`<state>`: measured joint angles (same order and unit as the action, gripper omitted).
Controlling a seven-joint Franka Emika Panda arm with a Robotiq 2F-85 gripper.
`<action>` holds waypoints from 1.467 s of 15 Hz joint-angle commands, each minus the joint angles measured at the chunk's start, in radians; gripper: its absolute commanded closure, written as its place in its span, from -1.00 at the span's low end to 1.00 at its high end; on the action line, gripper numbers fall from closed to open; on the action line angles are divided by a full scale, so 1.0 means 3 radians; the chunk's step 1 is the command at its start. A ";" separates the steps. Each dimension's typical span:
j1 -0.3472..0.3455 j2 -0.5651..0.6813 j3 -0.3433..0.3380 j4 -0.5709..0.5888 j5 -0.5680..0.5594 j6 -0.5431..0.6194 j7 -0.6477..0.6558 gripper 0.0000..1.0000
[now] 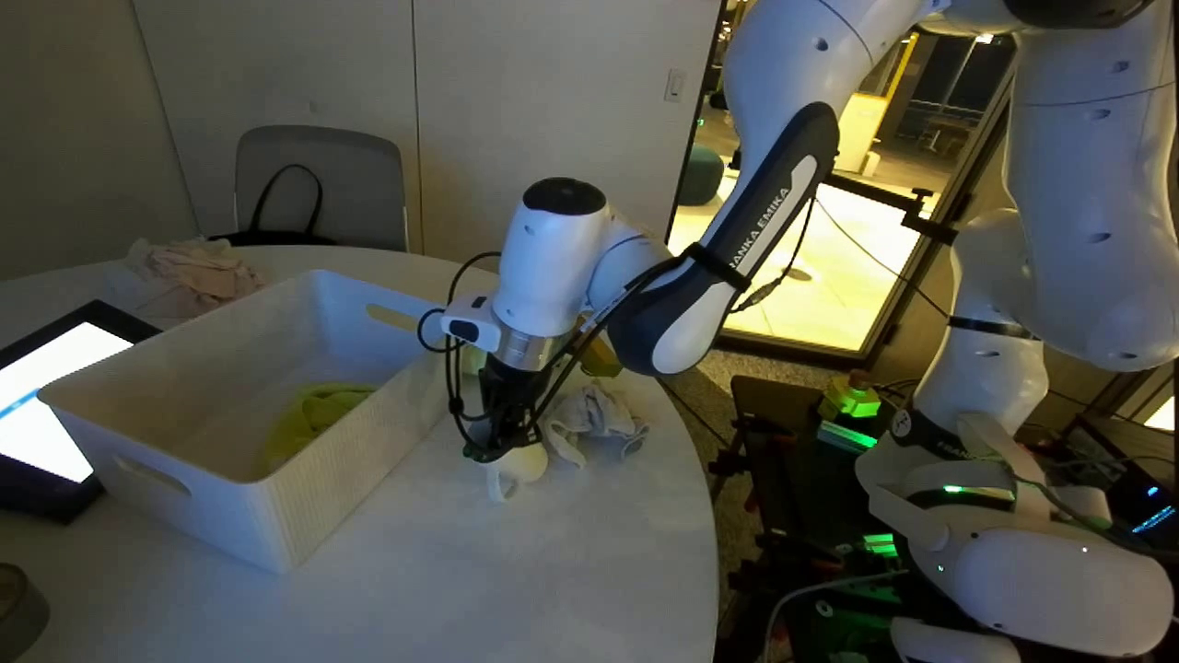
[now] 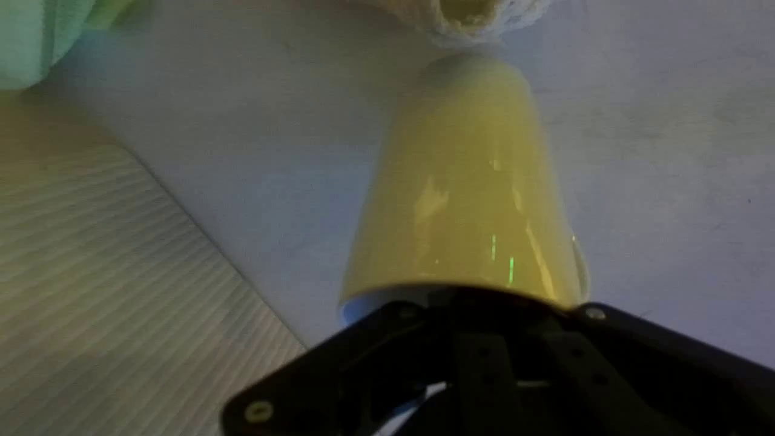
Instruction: Put the cloths in the box and put the markers in the cup
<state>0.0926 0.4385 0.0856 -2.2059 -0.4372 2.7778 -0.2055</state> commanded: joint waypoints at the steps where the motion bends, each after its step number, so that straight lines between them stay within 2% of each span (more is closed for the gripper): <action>1: -0.0042 0.0010 -0.0060 -0.0064 0.0097 0.0106 -0.0105 0.97; 15: -0.0287 -0.0162 -0.0150 -0.0301 0.0224 0.0239 -0.0191 0.97; 22: -0.0216 -0.0291 -0.0193 -0.0313 0.0162 0.0199 -0.0153 0.97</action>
<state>0.0064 0.4091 0.0384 -2.2725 -0.3962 2.8285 -0.2355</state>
